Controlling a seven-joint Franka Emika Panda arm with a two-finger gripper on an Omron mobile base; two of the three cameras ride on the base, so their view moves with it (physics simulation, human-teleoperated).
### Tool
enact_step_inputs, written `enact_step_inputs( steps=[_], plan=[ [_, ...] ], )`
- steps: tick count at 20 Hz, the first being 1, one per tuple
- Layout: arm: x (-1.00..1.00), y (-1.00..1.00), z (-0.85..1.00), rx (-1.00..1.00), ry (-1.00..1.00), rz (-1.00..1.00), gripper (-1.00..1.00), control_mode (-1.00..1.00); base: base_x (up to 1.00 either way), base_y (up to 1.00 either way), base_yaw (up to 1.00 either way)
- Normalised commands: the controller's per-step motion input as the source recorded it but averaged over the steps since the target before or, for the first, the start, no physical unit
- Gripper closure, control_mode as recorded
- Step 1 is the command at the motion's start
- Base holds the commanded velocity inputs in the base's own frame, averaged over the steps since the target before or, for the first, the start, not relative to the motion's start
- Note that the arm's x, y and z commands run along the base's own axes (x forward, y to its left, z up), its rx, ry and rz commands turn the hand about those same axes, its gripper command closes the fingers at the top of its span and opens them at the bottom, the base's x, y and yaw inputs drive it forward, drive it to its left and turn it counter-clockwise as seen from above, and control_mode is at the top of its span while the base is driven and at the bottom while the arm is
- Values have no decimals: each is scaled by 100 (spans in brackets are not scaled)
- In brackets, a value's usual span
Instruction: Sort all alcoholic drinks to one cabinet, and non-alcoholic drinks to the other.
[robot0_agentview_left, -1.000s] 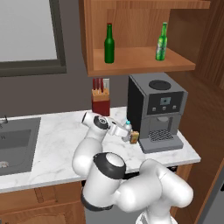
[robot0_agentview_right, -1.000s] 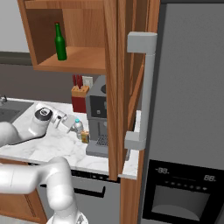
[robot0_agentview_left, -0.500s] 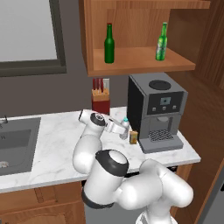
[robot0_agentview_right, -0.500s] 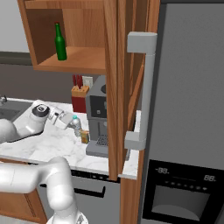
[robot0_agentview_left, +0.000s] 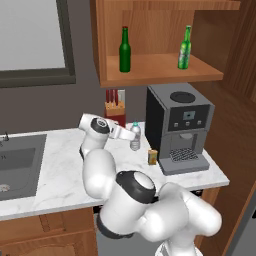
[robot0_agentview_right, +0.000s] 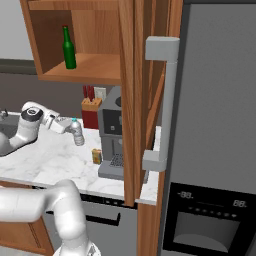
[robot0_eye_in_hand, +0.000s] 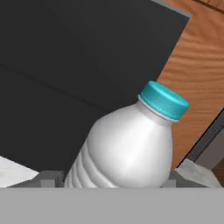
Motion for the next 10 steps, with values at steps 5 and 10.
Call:
enact_step_inputs(
  steps=[5,10],
  plan=[
    [-67,8,42,-6,22,13,100,-100,0,0,0],
    [-98,0,22,-5,15,16,100,-100,0,0,0]
  ],
)
